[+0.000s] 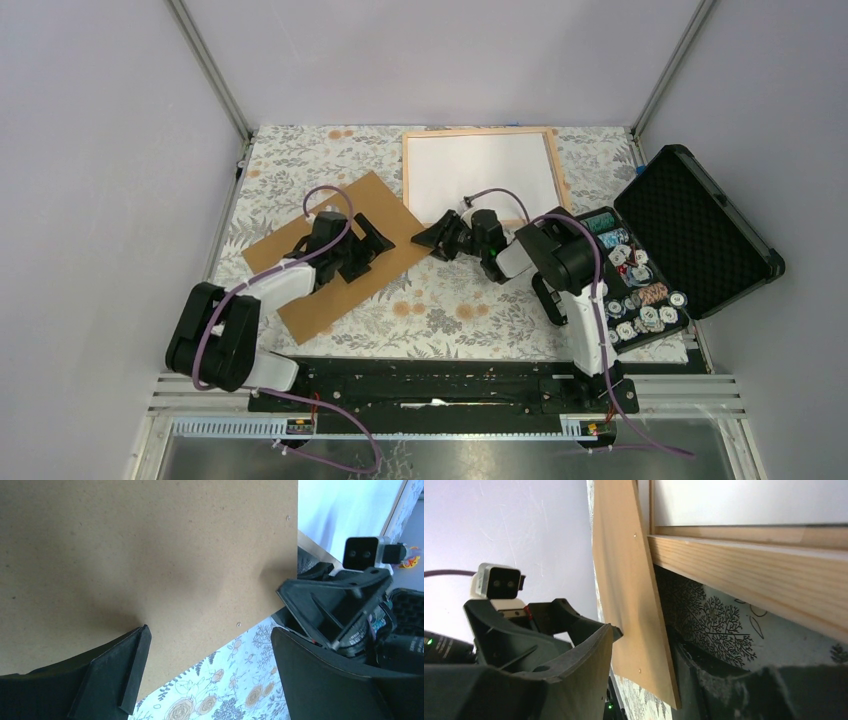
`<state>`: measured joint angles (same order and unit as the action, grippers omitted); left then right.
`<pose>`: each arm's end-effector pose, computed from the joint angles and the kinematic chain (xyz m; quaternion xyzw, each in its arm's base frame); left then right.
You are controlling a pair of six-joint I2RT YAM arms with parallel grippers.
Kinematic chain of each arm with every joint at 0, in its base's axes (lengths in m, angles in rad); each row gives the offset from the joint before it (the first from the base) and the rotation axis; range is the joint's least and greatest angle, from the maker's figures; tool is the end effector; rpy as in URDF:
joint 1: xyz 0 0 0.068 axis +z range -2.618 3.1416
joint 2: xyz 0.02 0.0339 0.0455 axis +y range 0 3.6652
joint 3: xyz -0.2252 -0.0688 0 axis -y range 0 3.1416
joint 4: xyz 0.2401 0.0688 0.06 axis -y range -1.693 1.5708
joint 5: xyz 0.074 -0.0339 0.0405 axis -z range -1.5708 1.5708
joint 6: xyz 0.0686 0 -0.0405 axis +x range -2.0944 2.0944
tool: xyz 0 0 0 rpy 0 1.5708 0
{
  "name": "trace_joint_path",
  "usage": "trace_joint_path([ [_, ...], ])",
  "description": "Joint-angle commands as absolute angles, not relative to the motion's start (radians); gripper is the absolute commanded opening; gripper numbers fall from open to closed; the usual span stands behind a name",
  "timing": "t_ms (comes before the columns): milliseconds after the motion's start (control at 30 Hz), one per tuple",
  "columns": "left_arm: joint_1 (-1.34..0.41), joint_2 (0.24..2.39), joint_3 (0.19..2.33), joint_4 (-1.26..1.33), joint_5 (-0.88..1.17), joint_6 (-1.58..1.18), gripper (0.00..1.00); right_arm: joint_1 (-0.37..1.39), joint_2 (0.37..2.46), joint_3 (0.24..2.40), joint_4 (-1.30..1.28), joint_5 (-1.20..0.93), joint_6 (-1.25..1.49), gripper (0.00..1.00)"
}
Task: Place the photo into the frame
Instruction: Pick up the photo frame item at the center of the board, then turn over the photo frame item on the photo frame.
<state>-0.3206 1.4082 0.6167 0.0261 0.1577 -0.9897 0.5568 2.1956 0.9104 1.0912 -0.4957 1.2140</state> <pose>0.2786 -0.1039 0.1089 -0.2720 0.8764 -0.2955 0.2656 0.3298 0.2437 0.0568 0.0941 0.7589 0.5967 0.2432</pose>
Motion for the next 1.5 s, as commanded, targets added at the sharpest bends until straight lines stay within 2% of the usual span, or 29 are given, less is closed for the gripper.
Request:
trace_joint_path([
  [0,-0.333,1.328,0.587,0.031,0.145,-0.942,0.99,0.597,2.216,0.92,1.197,-0.406,1.248,0.43],
  [67,-0.335,1.296,0.6,0.016,0.139,-0.925,0.99,0.609,2.191,0.899,1.238,-0.383,1.253,0.32],
  [167,-0.344,1.218,0.646,-0.039,0.124,-0.899,0.99,0.624,2.127,0.898,1.218,-0.378,1.236,0.23],
  [267,-0.351,1.122,0.699,-0.088,0.101,-0.869,0.99,0.628,2.083,0.909,1.204,-0.376,1.25,0.08],
  [367,-0.351,1.046,0.813,-0.178,0.061,-0.804,0.99,0.628,2.023,0.924,1.147,-0.347,1.275,0.0],
  [500,-0.352,0.973,0.981,-0.312,-0.021,-0.689,0.99,0.629,1.941,0.99,1.061,-0.35,1.271,0.0],
  [733,-0.351,0.891,1.186,-0.435,-0.154,-0.561,0.99,0.593,1.788,1.209,0.708,-0.424,1.195,0.0],
  [833,-0.351,0.864,1.22,-0.453,-0.196,-0.535,0.99,0.55,1.723,1.269,0.635,-0.462,1.231,0.0],
  [1067,-0.351,0.807,1.191,-0.461,-0.273,-0.504,0.99,0.43,1.547,1.405,0.315,-0.419,1.066,0.0],
  [1167,-0.353,0.804,1.195,-0.462,-0.285,-0.491,0.99,0.337,1.494,1.422,0.258,-0.411,1.003,0.0],
  [1267,-0.359,0.804,1.201,-0.456,-0.301,-0.475,0.99,0.269,1.472,1.544,0.093,-0.389,0.814,0.0],
  [1467,-0.37,0.81,1.164,-0.434,-0.295,-0.483,0.99,0.26,1.506,1.888,-0.397,-0.146,0.413,0.0],
])
